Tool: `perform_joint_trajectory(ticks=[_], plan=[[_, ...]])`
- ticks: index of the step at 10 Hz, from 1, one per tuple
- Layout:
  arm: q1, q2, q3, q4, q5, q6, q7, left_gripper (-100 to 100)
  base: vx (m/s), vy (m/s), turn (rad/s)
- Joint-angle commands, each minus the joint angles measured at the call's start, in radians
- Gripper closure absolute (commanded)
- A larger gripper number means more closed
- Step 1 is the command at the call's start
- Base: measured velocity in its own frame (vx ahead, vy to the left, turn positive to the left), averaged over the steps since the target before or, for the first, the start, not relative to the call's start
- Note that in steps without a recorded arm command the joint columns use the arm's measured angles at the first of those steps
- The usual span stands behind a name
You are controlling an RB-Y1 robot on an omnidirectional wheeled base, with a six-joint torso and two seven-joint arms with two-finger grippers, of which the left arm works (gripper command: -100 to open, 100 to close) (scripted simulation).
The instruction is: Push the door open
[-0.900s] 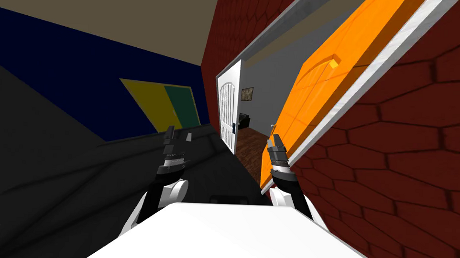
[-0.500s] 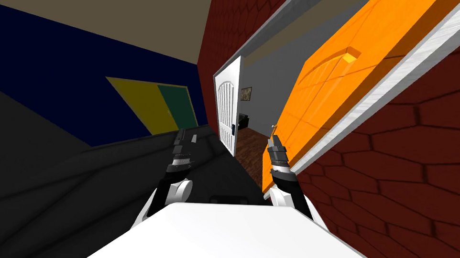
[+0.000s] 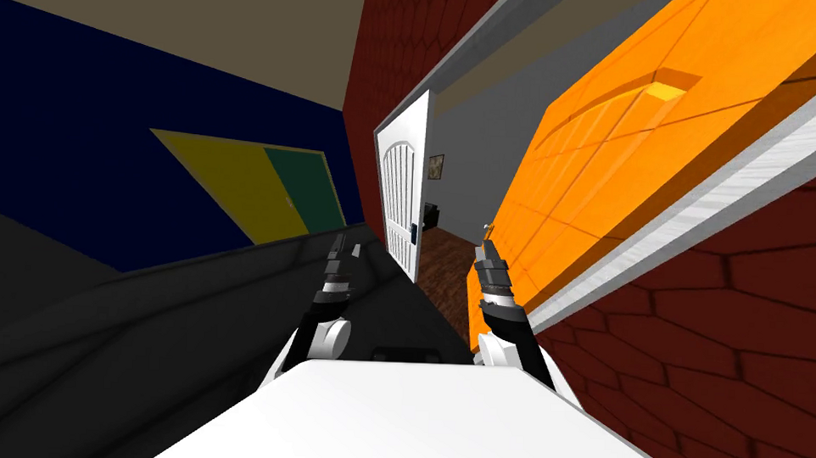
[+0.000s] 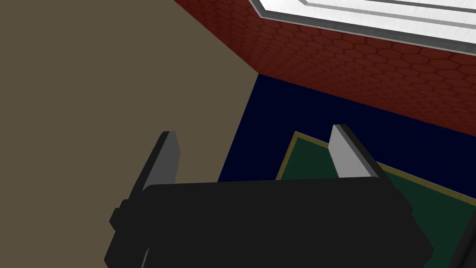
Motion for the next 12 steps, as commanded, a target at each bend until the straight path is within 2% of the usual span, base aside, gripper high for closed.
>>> perform_joint_trajectory(ticks=[1, 6, 9, 12], plan=[[-0.010, 0.007, -0.029, 0.032, 0.020, 0.005, -0.029, -100, 0.177, 0.086, -0.070], [-0.037, 0.020, -0.098, 0.113, 0.064, 0.009, -0.095, -100, 0.132, 0.082, -0.076], [-0.063, 0.027, -0.161, 0.189, 0.106, 0.013, -0.156, -100, 0.179, 0.097, -0.097], [-0.080, 0.029, -0.205, 0.241, 0.135, 0.016, -0.197, -100, 0.146, 0.108, -0.082]])
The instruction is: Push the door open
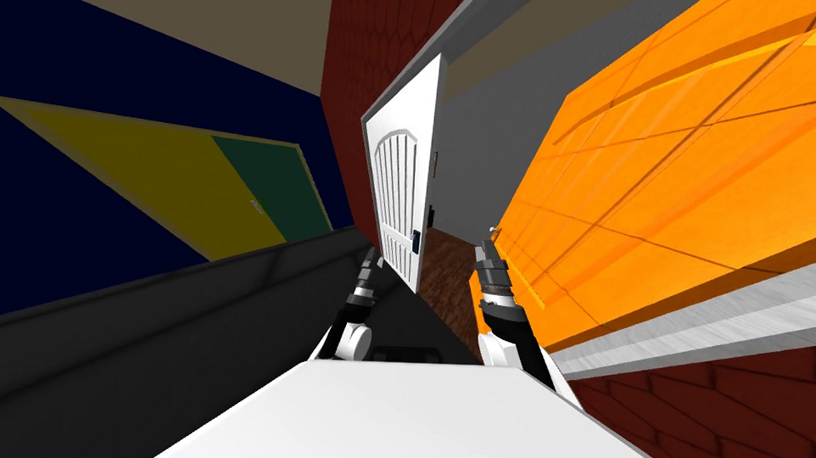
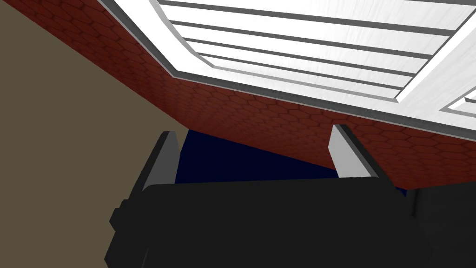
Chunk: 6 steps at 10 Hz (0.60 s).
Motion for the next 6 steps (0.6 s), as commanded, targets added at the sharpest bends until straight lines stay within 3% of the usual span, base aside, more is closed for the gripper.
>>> perform_joint_trajectory(ticks=[1, 6], plan=[[-0.015, 0.001, -0.017, 0.034, 0.014, -0.002, -0.019, -100, 0.089, 0.071, -0.059], [-0.046, 0.000, -0.096, 0.127, 0.066, 0.003, -0.094, -100, 0.115, 0.084, -0.081]])
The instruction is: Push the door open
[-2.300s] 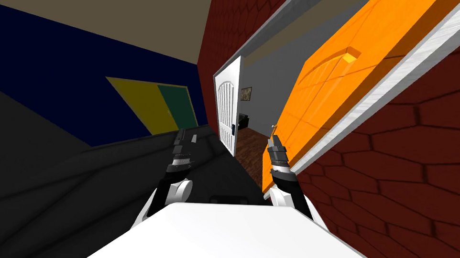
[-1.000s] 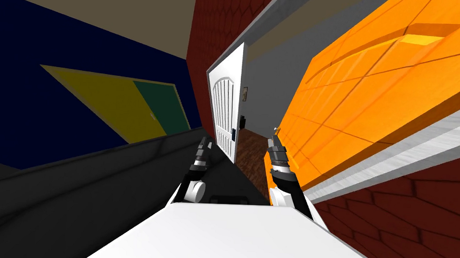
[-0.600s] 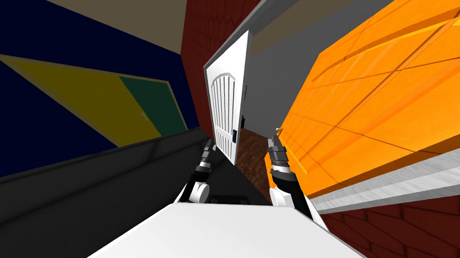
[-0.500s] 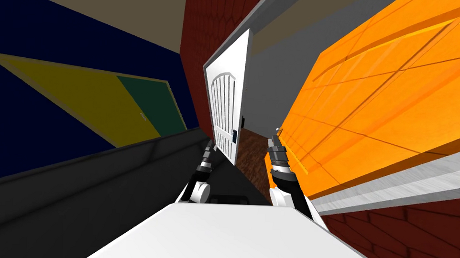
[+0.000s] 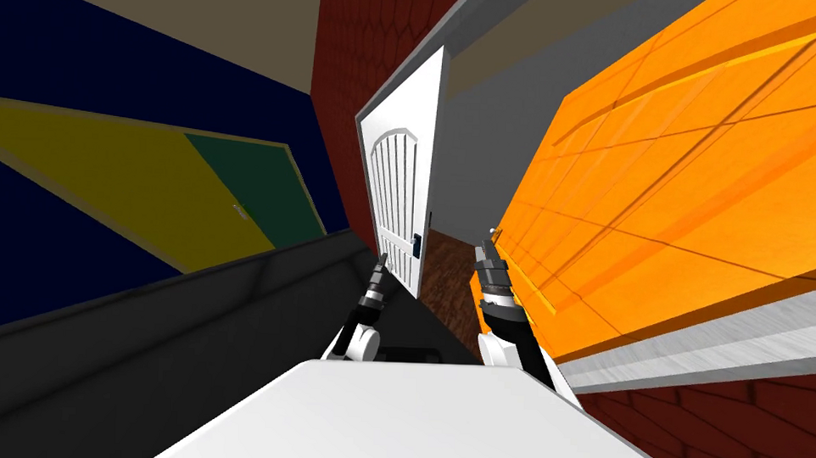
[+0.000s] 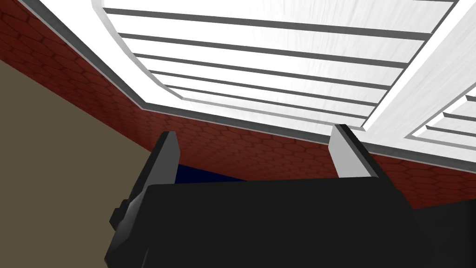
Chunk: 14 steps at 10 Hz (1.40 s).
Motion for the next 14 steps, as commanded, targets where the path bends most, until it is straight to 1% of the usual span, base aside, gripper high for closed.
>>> perform_joint_trajectory(ticks=[1, 2, 3, 4, 5, 6, 8, 9, 10, 12, 13, 14], plan=[[-0.007, -0.005, -0.024, 0.030, 0.011, -0.006, -0.022, -100, 0.109, 0.083, -0.047], [-0.016, -0.007, -0.046, 0.057, 0.026, -0.004, -0.044, -100, 0.089, 0.099, -0.101], [-0.020, -0.008, -0.058, 0.070, 0.033, -0.003, -0.055, -100, 0.104, 0.108, -0.072], [-0.029, -0.010, -0.080, 0.096, 0.047, -0.002, -0.076, -100, 0.138, 0.111, -0.091], [-0.033, -0.012, -0.091, 0.109, 0.055, -0.001, -0.086, -100, 0.141, 0.113, -0.077], [-0.033, -0.012, -0.091, 0.109, 0.055, -0.001, -0.086, -100, 0.087, 0.068, -0.019], [-0.050, -0.018, -0.134, 0.161, 0.083, 0.001, -0.128, -100, 0.104, 0.088, -0.093], [-0.055, -0.020, -0.145, 0.174, 0.090, 0.002, -0.138, -100, 0.119, 0.095, -0.077], [-0.063, -0.025, -0.165, 0.198, 0.103, 0.003, -0.158, -100, 0.114, 0.103, -0.087], [-0.071, -0.030, -0.186, 0.223, 0.117, 0.005, -0.177, -100, 0.126, 0.106, -0.059], [-0.079, -0.035, -0.206, 0.247, 0.130, 0.006, -0.197, -100, 0.106, 0.109, -0.073], [-0.083, -0.038, -0.216, 0.258, 0.136, 0.006, -0.206, -100, 0.118, 0.101, -0.079]])
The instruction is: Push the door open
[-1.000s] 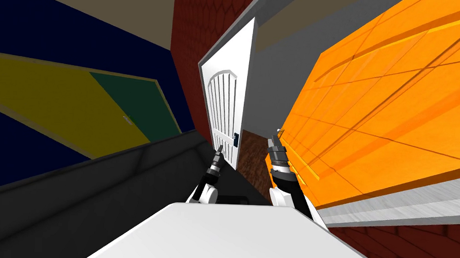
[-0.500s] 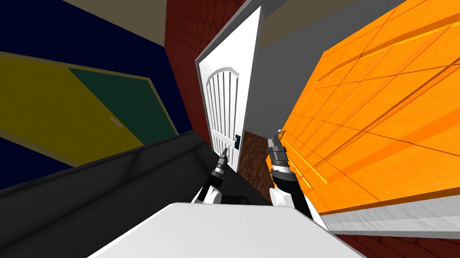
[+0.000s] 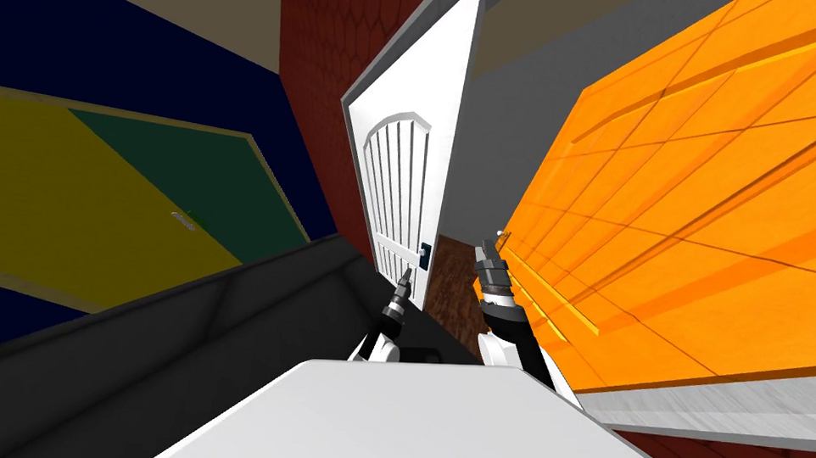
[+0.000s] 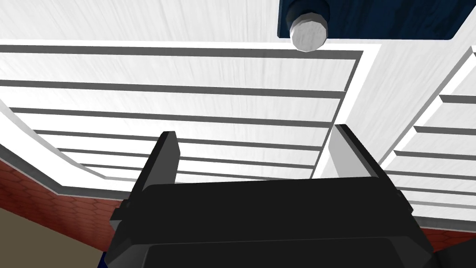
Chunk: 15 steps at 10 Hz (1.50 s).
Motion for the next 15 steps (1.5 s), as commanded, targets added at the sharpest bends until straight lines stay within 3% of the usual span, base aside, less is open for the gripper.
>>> perform_joint_trajectory(ticks=[1, 9, 13, 14, 15], plan=[[-0.010, -0.010, -0.029, 0.037, 0.016, -0.004, -0.026, -100, 0.130, 0.122, -0.089], [-0.053, -0.061, -0.139, 0.168, 0.088, 0.003, -0.131, -100, 0.126, 0.114, -0.070], [-0.076, -0.104, -0.195, 0.236, 0.125, 0.006, -0.185, -100, 0.136, 0.121, -0.070], [-0.071, -0.101, -0.192, 0.234, 0.118, -0.001, -0.178, -100, 0.066, 0.055, -0.014], [-0.076, -0.074, -0.188, 0.240, 0.118, 0.000, -0.177, -100, 0.086, -0.043, -0.015]])
